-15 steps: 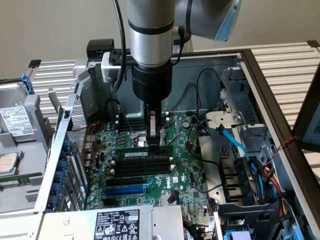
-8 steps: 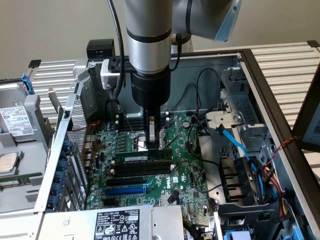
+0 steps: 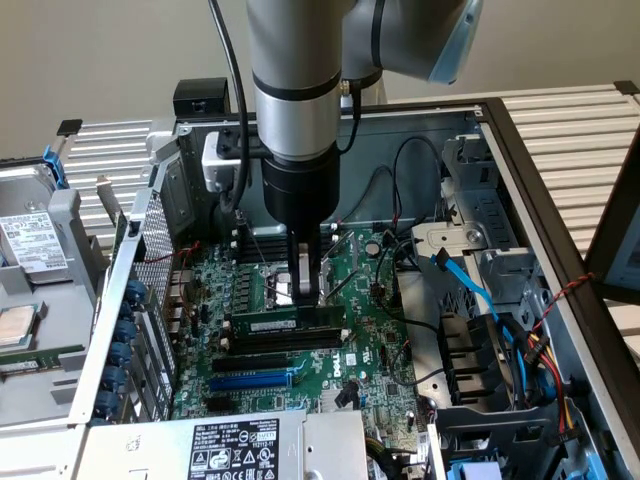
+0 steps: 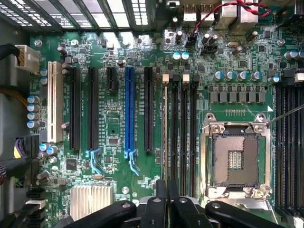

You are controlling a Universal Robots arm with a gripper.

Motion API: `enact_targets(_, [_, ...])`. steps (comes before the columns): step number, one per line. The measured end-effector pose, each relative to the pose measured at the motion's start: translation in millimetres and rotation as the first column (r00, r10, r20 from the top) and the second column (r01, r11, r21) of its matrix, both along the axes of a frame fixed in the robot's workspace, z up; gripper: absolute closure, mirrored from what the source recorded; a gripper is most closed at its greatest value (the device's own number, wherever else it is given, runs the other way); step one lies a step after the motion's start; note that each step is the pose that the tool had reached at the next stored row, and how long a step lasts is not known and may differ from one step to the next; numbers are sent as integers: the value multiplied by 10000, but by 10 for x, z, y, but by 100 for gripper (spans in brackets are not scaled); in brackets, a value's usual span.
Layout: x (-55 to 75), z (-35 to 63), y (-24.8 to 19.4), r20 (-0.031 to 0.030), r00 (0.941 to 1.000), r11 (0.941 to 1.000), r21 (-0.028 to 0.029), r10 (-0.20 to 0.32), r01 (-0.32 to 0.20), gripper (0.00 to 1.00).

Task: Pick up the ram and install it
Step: 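Insert the ram into the slot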

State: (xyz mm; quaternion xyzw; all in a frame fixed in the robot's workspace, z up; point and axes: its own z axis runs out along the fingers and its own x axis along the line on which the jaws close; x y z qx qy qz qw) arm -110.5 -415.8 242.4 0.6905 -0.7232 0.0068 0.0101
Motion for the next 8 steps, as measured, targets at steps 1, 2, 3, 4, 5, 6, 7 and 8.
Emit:
enact_targets(1, [-1,-14,0,9,10000,10000,0,10,-10,87])
enact_targets(2, [-2,-29,0,20,10000,10000,-1,22,-22,87])
enact_targets(3, [-3,-38,0,22,10000,10000,-4,31,-31,87])
enact_targets(4, [-3,-38,0,21,10000,10000,-9,33,-33,87])
enact_targets(5, [-3,-38,0,21,10000,10000,-10,33,-33,87])
enact_targets(6, [-3,-38,0,21,10000,10000,-10,33,-33,87])
enact_targets(7, [-3,-38,0,22,10000,10000,-10,33,-33,87])
enact_targets(8, [-3,-38,0,21,10000,10000,-9,33,-33,87])
